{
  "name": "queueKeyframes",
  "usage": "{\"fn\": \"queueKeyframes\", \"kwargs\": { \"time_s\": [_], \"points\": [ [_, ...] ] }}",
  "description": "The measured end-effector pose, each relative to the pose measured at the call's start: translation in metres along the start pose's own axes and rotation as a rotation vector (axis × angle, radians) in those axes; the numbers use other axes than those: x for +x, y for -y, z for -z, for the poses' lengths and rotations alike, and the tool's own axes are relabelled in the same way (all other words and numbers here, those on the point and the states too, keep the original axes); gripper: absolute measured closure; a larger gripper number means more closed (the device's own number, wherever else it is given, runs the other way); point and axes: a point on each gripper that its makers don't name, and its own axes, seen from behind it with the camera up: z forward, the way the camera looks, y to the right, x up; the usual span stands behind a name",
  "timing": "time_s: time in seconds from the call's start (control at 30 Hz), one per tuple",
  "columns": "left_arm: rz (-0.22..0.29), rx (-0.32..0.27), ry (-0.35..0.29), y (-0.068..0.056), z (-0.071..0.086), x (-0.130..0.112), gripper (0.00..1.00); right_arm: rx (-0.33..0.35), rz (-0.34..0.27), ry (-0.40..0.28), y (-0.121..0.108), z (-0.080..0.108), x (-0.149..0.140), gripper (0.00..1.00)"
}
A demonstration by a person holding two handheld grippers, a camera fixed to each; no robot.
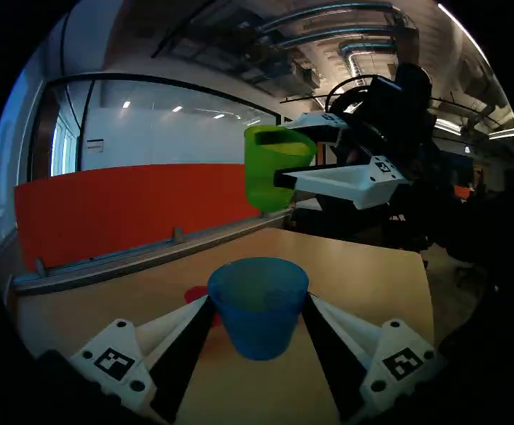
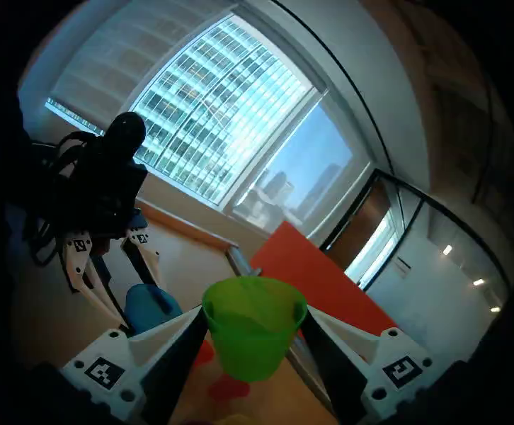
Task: Pour water
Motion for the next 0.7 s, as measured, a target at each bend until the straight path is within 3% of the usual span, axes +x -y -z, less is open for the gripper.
{"fn": "queueKeyframes", "kwargs": {
  "time_s": [0.4, 0.7],
  "points": [
    [-0.005, -0.002, -0.006, -0.002, -0.002, 0.003, 0.15, -0.013, 0.175, 0.019, -0.014, -0.017, 0.009, 0.09],
    [-0.009, 0.002, -0.015, -0.001, -0.003, 0.007, 0.15, -0.027, 0.27, 0.023, -0.025, -0.028, 0.015, 0.09]
  ]
}}
